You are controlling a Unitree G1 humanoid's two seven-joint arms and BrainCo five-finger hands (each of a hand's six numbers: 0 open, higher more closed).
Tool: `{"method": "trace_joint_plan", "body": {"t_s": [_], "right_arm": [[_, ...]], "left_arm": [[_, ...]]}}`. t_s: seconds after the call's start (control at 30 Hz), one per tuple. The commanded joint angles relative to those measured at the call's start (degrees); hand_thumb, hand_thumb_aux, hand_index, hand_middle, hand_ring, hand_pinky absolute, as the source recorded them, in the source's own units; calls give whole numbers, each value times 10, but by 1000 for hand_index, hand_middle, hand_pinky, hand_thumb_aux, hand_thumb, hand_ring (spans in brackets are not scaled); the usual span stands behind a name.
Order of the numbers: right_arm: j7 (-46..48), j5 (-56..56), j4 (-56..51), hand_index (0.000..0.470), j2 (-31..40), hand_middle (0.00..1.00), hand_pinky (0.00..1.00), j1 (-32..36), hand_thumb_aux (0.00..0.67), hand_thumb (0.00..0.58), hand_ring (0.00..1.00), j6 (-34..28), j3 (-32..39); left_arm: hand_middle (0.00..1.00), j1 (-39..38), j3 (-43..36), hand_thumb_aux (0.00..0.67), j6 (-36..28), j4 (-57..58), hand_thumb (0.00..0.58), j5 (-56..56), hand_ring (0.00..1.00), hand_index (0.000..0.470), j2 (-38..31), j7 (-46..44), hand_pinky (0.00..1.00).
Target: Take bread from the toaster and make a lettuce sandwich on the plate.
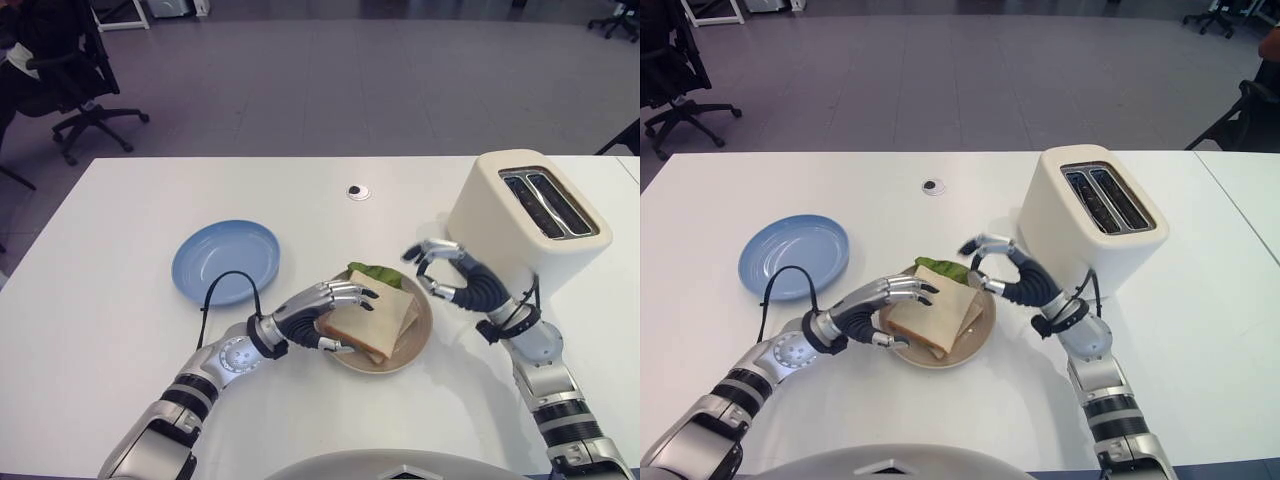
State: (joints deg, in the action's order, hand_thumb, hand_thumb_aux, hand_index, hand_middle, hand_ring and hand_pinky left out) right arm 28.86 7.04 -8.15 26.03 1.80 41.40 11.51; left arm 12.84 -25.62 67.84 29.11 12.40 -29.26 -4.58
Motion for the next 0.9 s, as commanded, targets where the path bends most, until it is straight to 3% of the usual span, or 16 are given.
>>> {"method": "trace_joint_plan", "body": {"t_s": [0.03,0.13,0.23,0.37,0.47,0.6,0.73,0.77,0.8,0.9], "right_arm": [[130,81,14,470,45,1000,1000,-46,670,580,1000,1,42],[231,106,22,470,90,1000,1000,-84,670,580,1000,7,75],[298,98,-1,470,118,1000,1000,-104,670,580,1000,18,93],[345,103,-9,470,119,1000,1000,-113,670,580,1000,26,104],[316,37,-54,470,92,1000,1000,-93,670,580,1000,18,105],[165,-112,-170,470,18,1000,1000,-18,670,580,1000,8,96],[-14,-205,-270,470,-42,1000,1000,58,670,580,1000,10,74],[-46,-213,-285,470,-53,1000,1000,70,670,580,1000,16,69],[-73,-218,-296,470,-62,1000,1000,81,670,580,1000,21,64],[-140,-230,-324,470,-76,973,973,108,670,580,973,39,48]], "left_arm": [[1000,-24,-59,670,34,-64,580,-153,1000,470,-45,-68,1000],[1000,-46,-145,670,60,-143,580,-276,1000,470,-109,-137,1000],[1000,-65,-237,670,88,-163,580,-292,1000,470,-170,-231,1000],[1000,-77,-252,670,54,-112,580,-264,1000,470,-159,-303,1000],[1000,-69,-212,670,-4,-44,580,-185,1000,470,-111,-306,1000],[1000,-37,-142,670,-89,62,580,-24,1000,470,-40,-217,1000],[1000,30,-122,670,-179,176,580,133,1000,470,7,-46,1000],[1000,49,-117,623,-198,199,577,159,1000,437,14,8,1000],[1000,69,-111,415,-225,221,496,185,1000,291,21,74,1000],[1000,109,-95,373,-264,256,466,243,1000,262,27,236,1000]]}}
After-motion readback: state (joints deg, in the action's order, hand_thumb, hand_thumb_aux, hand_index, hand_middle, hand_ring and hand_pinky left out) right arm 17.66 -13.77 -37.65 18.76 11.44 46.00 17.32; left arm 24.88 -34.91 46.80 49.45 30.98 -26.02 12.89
